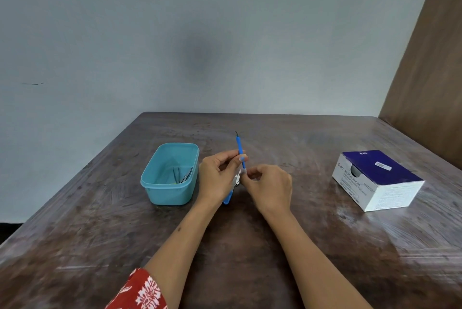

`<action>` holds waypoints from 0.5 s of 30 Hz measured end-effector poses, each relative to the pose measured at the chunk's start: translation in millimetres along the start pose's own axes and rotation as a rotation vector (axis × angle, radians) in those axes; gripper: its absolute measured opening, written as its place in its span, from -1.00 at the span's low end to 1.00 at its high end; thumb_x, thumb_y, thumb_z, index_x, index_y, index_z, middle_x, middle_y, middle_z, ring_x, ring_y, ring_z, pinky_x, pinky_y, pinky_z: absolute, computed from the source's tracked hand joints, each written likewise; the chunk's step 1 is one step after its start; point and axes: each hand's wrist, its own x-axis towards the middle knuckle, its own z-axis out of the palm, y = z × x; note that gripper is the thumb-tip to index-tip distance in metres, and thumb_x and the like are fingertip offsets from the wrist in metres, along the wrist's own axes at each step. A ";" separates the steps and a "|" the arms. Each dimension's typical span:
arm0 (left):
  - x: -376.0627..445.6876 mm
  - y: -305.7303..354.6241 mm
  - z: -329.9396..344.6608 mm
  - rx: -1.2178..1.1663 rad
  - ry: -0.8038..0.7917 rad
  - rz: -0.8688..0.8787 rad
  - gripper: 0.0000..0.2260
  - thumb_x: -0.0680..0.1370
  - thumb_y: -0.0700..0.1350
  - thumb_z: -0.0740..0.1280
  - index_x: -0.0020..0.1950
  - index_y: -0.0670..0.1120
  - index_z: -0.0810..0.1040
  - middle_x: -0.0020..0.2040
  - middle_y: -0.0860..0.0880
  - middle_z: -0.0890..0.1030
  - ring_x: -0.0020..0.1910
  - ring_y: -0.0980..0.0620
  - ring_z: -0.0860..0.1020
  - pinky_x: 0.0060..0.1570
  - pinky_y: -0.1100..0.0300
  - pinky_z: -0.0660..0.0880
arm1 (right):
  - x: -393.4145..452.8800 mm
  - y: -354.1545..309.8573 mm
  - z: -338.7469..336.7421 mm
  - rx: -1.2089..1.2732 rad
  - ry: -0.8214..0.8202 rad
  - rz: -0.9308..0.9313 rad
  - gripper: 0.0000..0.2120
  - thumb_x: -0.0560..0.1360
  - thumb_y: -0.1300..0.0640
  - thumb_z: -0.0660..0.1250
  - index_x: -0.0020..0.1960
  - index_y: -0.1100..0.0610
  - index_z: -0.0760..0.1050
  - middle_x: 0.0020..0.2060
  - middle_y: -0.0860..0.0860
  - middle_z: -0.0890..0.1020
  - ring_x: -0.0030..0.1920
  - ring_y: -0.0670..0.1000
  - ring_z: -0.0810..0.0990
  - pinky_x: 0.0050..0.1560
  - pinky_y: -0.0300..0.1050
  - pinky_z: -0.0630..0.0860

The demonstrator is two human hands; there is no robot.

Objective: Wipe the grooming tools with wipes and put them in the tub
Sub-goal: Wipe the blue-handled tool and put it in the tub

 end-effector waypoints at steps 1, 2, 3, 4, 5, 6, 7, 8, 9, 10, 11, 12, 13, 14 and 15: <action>0.4 -0.4 -0.4 0.008 0.001 0.001 -0.87 0.48 -0.21 0.38 0.00 -0.12 0.66 -0.10 -0.04 0.70 -0.09 0.17 0.65 -0.11 0.38 0.54 | 0.3 0.6 0.3 -0.011 -0.016 0.005 -0.85 0.44 -0.06 0.38 -0.11 -0.03 0.67 -0.22 -0.10 0.69 -0.11 -0.05 0.60 0.06 0.02 0.47; 0.9 -0.7 -0.9 0.011 0.000 -0.003 -0.87 0.48 -0.20 0.38 0.00 -0.11 0.66 -0.10 -0.03 0.70 -0.09 0.16 0.65 -0.10 0.36 0.55 | 0.5 0.8 0.4 -0.008 -0.014 -0.012 -0.85 0.44 -0.06 0.38 -0.11 -0.02 0.67 -0.22 -0.10 0.69 -0.11 -0.04 0.60 0.05 0.02 0.47; 1.4 -0.9 -1.4 0.009 -0.005 -0.009 -0.87 0.48 -0.19 0.38 0.00 -0.07 0.66 -0.11 -0.01 0.70 -0.08 0.15 0.65 -0.09 0.34 0.56 | 0.4 0.5 0.6 0.007 0.005 -0.044 -0.86 0.44 -0.05 0.39 -0.11 -0.02 0.67 -0.21 -0.10 0.70 -0.11 -0.05 0.59 0.03 0.02 0.47; 1.7 -1.0 -1.7 0.000 -0.012 -0.015 -0.87 0.48 -0.19 0.38 -0.01 -0.03 0.65 -0.12 0.01 0.70 -0.09 0.13 0.65 -0.09 0.32 0.56 | 0.1 -0.3 0.5 0.027 0.040 -0.082 -0.86 0.44 -0.05 0.40 -0.11 -0.02 0.67 -0.21 -0.10 0.70 -0.13 -0.05 0.58 0.01 0.03 0.47; 1.5 -1.0 -2.0 -0.013 -0.017 -0.018 -0.86 0.48 -0.19 0.38 -0.02 0.00 0.65 -0.13 0.03 0.70 -0.10 0.12 0.66 -0.10 0.32 0.57 | -0.2 -1.2 0.5 0.049 0.078 -0.111 -0.87 0.44 -0.04 0.40 -0.12 -0.02 0.67 -0.23 -0.09 0.69 -0.15 -0.06 0.57 -0.02 0.02 0.47; 1.4 -0.5 -2.3 -0.025 -0.020 -0.017 -0.86 0.48 -0.20 0.38 -0.03 0.02 0.65 -0.15 0.04 0.70 -0.11 0.12 0.66 -0.11 0.32 0.57 | -0.2 -2.1 0.3 0.066 0.099 -0.124 -0.87 0.44 -0.04 0.40 -0.13 -0.02 0.67 -0.24 -0.09 0.69 -0.16 -0.06 0.56 -0.04 0.02 0.47; 1.6 0.0 -2.3 -0.029 -0.018 -0.014 -0.86 0.48 -0.19 0.39 -0.05 0.04 0.65 -0.15 0.06 0.70 -0.11 0.12 0.66 -0.11 0.33 0.56 | 0.2 -1.8 0.2 0.071 0.084 -0.118 -0.87 0.44 -0.04 0.40 -0.13 -0.01 0.67 -0.24 -0.09 0.69 -0.17 -0.06 0.57 -0.04 0.02 0.49; 1.9 0.6 -2.2 -0.022 -0.014 -0.006 -0.86 0.47 -0.18 0.39 -0.07 0.06 0.65 -0.16 0.08 0.70 -0.11 0.13 0.66 -0.11 0.34 0.56 | 0.8 -0.1 0.6 0.056 0.038 -0.095 -0.86 0.44 -0.04 0.39 -0.12 -0.01 0.68 -0.24 -0.09 0.69 -0.17 -0.06 0.58 -0.03 0.02 0.50; 2.3 1.4 -2.5 -0.011 -0.005 0.005 -0.86 0.47 -0.17 0.40 -0.09 0.08 0.65 -0.17 0.10 0.70 -0.10 0.15 0.66 -0.11 0.35 0.55 | 1.0 1.7 1.4 0.020 -0.024 -0.061 -0.86 0.45 -0.04 0.38 -0.11 -0.02 0.68 -0.24 -0.09 0.70 -0.16 -0.05 0.60 0.00 0.01 0.51; 2.7 2.2 -2.5 -0.009 0.009 0.011 -0.85 0.47 -0.17 0.40 -0.12 0.10 0.65 -0.18 0.12 0.70 -0.10 0.16 0.66 -0.11 0.37 0.54 | 0.8 3.2 1.9 -0.025 -0.082 -0.023 -0.86 0.45 -0.03 0.37 -0.12 -0.02 0.68 -0.24 -0.09 0.70 -0.15 -0.04 0.61 0.02 0.01 0.51; 3.0 2.9 -2.8 -0.018 0.028 0.007 -0.83 0.47 -0.17 0.40 -0.14 0.13 0.64 -0.20 0.12 0.69 -0.10 0.15 0.66 -0.11 0.37 0.54 | 1.1 4.8 1.7 -0.058 -0.110 0.013 -0.86 0.45 -0.03 0.36 -0.13 -0.02 0.68 -0.26 -0.08 0.70 -0.15 -0.02 0.62 0.02 0.01 0.52; 3.0 3.3 -2.7 -0.037 0.044 -0.011 -0.81 0.47 -0.18 0.40 -0.15 0.14 0.64 -0.21 0.11 0.70 -0.11 0.13 0.66 -0.11 0.35 0.56 | 1.5 6.5 0.7 -0.070 -0.101 0.044 -0.86 0.45 -0.03 0.36 -0.15 -0.02 0.68 -0.27 -0.07 0.69 -0.15 0.00 0.63 0.01 0.00 0.52; 2.7 3.4 -2.8 -0.057 0.055 -0.035 -0.81 0.47 -0.18 0.40 -0.15 0.14 0.64 -0.20 0.09 0.70 -0.12 0.10 0.67 -0.11 0.30 0.58 | 3.0 7.9 -0.1 -0.059 -0.058 0.069 -0.85 0.45 -0.04 0.37 -0.16 -0.02 0.68 -0.29 -0.07 0.70 -0.16 0.01 0.63 -0.02 -0.02 0.53; 2.0 3.5 -2.5 -0.073 0.055 -0.060 -0.83 0.47 -0.19 0.40 -0.13 0.11 0.64 -0.20 0.07 0.70 -0.14 0.08 0.67 -0.13 0.25 0.60 | 4.8 9.4 -1.2 -0.016 0.004 0.087 -0.84 0.45 -0.04 0.37 -0.15 0.00 0.69 -0.28 -0.06 0.70 -0.18 0.00 0.64 -0.05 -0.07 0.53; 0.7 3.7 -2.2 -0.071 0.046 -0.079 -0.85 0.47 -0.19 0.40 -0.09 0.07 0.64 -0.20 0.05 0.70 -0.17 0.07 0.68 -0.15 0.21 0.62 | 6.9 10.4 -2.2 0.070 0.058 0.110 -0.83 0.45 -0.04 0.39 -0.12 0.02 0.69 -0.27 -0.06 0.71 -0.19 -0.04 0.65 -0.09 -0.12 0.54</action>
